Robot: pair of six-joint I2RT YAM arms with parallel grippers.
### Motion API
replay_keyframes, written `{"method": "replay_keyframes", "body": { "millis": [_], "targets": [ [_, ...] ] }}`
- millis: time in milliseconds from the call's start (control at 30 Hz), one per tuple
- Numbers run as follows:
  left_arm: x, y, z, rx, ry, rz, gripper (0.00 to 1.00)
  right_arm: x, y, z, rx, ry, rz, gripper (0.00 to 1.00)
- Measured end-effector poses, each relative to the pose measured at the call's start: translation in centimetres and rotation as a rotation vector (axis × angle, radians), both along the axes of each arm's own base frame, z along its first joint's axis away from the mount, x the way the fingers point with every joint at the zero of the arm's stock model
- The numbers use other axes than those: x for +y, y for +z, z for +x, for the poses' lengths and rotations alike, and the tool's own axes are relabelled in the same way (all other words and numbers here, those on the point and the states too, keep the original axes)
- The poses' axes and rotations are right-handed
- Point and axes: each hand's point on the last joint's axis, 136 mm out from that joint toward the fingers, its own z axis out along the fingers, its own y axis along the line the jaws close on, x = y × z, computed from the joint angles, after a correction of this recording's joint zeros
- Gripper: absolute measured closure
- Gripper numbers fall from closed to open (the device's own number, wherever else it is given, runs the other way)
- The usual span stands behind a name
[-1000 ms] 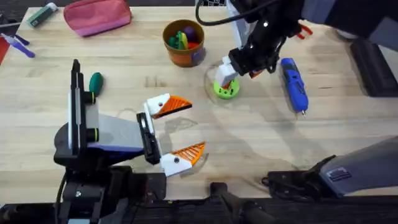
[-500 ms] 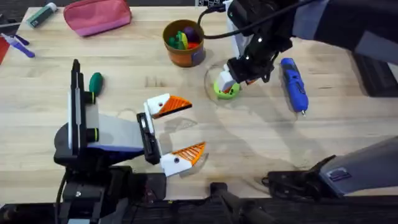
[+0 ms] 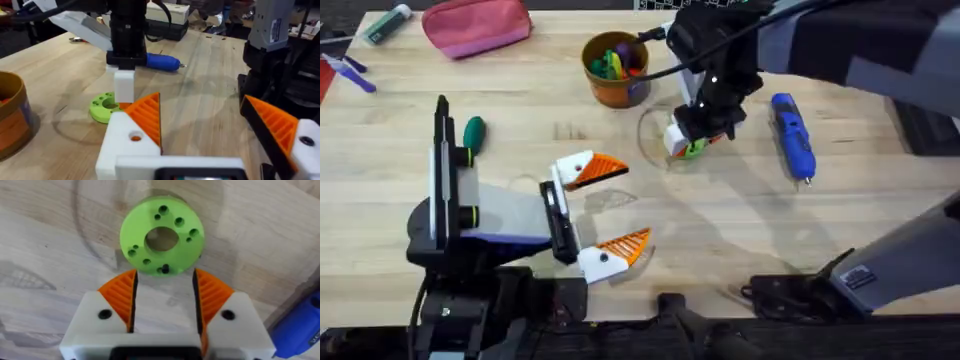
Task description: Pick up the gripper from the table and insert it into the empty holder that is missing its gripper. Then pick up a screw, insert it into the mounting hole, and use the screwdriver to tighten it. Finally, clean up the table by picking up the vegetable and placing it into the bucket.
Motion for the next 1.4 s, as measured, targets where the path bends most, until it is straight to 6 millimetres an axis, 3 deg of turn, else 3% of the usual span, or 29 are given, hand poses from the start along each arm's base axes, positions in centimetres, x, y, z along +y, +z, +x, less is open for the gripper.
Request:
{"method": "replay_keyframes", "body": {
  "millis": [700, 1133, 1400],
  "targets": [
    [0.0, 0.0, 0.0, 0.0, 0.0, 0.0, 0.015, 0.3, -1.1, 0.6, 0.0, -0.034, -0.002, 0.585],
    [0.0, 0.0, 0.0, 0.0, 0.0, 0.0, 0.014, 0.1, -1.1, 0.7, -0.009, -0.038, -0.013, 0.98],
    [0.0, 0.0, 0.0, 0.001, 0.0, 0.0, 0.015, 0.1, -1.1, 0.7, -0.009, -0.038, -0.013, 0.995]
  ]
}}
